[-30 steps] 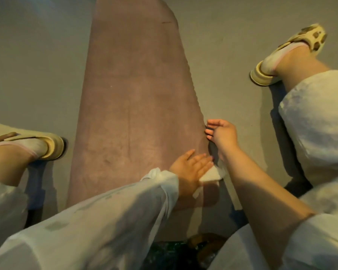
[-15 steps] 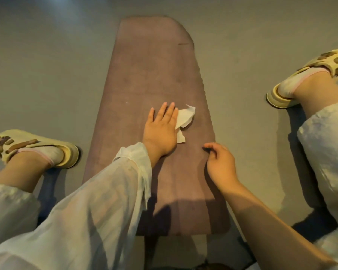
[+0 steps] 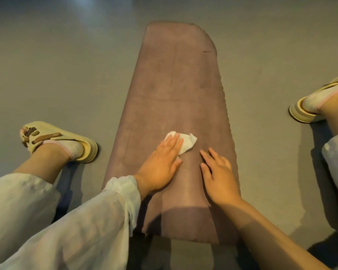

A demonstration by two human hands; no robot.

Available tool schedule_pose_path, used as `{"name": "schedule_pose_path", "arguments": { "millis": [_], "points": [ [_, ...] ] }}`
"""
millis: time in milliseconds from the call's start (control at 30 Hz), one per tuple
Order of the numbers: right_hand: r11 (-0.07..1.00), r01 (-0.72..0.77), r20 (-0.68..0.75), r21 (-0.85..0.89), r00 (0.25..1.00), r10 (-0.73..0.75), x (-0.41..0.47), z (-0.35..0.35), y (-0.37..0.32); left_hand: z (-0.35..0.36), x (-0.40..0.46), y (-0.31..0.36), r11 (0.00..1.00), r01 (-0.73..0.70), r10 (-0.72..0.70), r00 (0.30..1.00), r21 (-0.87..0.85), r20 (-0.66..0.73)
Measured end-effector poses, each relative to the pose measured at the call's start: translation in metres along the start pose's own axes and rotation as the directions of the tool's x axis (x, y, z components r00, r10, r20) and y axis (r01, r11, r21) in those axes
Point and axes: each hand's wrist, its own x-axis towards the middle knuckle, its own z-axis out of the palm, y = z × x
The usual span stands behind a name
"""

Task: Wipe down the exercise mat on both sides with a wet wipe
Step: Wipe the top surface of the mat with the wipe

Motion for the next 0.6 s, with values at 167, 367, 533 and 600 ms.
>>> {"name": "schedule_pose_path", "arguments": {
  "millis": [167,367,533,600],
  "points": [
    [0.997,0.066,0.038,-0.034,0.997,-0.065,-0.008,0.002,0.011,0.024,-0.033,0.031,0.971,-0.234,0.225,0.961,0.042,0.160],
    [0.971,0.100,-0.007,-0.215,0.995,-0.104,0.000,0.007,0.018,0.003,0.000,-0.025,0.933,-0.032,0.018,0.999,0.358,0.042],
    [0.928,0.164,-0.008,-0.334,0.984,-0.177,0.006,0.002,0.026,-0.019,0.032,-0.080,0.856,0.312,-0.281,0.950,0.412,-0.134],
    [0.919,0.162,-0.004,-0.361,0.985,-0.175,0.006,0.003,0.027,-0.026,0.041,-0.095,0.819,0.414,-0.395,0.909,0.398,-0.134]
  ]
}}
